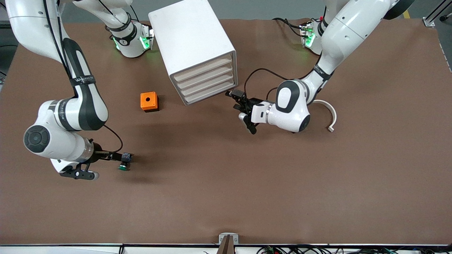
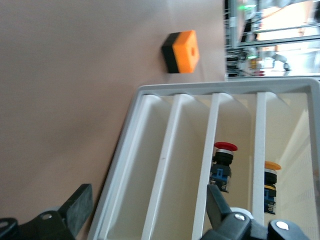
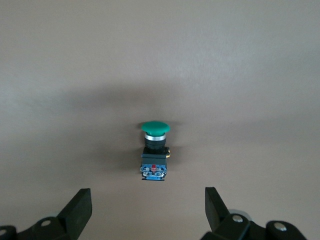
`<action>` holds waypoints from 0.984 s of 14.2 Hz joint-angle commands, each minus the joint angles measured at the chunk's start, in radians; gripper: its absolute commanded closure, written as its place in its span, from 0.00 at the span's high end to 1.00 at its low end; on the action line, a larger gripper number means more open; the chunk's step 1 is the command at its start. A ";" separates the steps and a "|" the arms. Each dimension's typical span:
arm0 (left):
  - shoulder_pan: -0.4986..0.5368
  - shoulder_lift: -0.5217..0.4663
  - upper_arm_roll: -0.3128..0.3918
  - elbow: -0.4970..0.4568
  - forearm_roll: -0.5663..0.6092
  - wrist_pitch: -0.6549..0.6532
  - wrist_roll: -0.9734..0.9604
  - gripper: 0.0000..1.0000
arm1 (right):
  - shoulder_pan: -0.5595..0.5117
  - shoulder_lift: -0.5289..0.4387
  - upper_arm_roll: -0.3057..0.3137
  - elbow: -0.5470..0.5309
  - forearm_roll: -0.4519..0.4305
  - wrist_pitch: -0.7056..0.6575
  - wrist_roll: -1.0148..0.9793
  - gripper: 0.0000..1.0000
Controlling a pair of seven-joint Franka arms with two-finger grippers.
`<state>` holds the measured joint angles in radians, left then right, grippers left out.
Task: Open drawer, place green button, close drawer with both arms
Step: 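Lower the right gripper over the green button while the left gripper nears the drawer, then grasp the green button with the right gripper while the left gripper grips the drawer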
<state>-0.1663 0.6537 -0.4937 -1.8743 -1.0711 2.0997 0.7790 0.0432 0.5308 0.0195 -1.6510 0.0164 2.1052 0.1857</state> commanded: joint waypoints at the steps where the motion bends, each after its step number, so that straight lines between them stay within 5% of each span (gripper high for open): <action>1: -0.007 0.041 -0.008 -0.020 -0.081 0.019 0.132 1.00 | -0.003 0.009 0.005 -0.026 -0.015 0.018 0.085 1.00; 9: -0.111 0.098 -0.008 -0.036 -0.298 0.019 0.311 1.00 | 0.003 0.116 0.007 -0.015 -0.016 0.107 0.233 1.00; 14: -0.134 0.142 -0.006 -0.032 -0.371 0.019 0.408 0.90 | 0.003 0.149 0.007 -0.016 -0.016 0.110 0.233 1.00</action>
<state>-0.3006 0.7758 -0.4942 -1.9087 -1.4205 2.1093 1.1436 0.0463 0.6715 0.0213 -1.6740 0.0164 2.2213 0.3910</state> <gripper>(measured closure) 0.075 0.000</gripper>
